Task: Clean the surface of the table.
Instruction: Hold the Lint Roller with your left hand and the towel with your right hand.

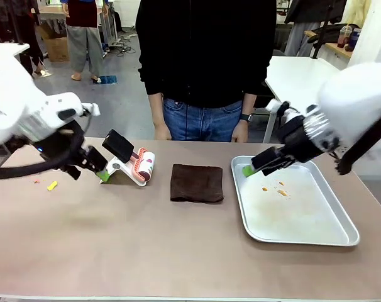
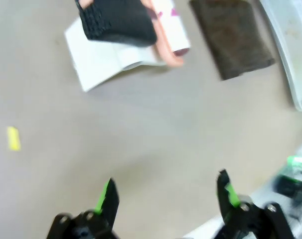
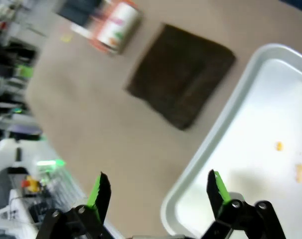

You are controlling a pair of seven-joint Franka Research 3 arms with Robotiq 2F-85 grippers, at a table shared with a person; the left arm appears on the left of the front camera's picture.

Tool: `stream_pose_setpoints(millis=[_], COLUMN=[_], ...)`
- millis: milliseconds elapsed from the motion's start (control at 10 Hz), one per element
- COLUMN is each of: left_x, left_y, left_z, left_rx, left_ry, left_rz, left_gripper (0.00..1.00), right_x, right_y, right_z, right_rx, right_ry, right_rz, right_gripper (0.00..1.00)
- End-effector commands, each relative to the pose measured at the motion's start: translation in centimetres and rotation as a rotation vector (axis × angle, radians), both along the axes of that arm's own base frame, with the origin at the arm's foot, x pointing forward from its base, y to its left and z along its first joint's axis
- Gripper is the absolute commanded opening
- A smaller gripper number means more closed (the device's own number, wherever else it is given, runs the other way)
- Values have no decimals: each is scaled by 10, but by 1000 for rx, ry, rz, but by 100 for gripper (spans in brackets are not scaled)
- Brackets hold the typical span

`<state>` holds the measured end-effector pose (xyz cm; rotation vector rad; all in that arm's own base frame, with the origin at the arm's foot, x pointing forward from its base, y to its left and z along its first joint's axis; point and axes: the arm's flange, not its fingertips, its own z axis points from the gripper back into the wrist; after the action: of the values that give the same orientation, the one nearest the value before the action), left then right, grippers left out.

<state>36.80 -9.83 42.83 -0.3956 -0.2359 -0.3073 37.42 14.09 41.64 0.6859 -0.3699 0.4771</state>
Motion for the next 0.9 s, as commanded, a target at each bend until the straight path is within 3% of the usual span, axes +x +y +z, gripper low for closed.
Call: stream_pose_setpoints(millis=[0,300,500,800], left_x=[-6,-19,-26,-54], left_y=[49,160,227,300], left_z=[18,26,5,-32], left_rx=[-296,-634,-716,-813], left_ry=[12,-60,-69,-132], left_rz=[30,138,285,391], left_gripper=[100,100,100,100], right_x=[-14,-68,-108,-149], right_y=[-52,-117,-155,-196], right_z=[-27,-61,-91,-132], right_rx=[214,434,564,712], right_ry=[30,-6,-32,9], right_rz=[43,-60,-186,-331], right_gripper=[100,100,100,100])
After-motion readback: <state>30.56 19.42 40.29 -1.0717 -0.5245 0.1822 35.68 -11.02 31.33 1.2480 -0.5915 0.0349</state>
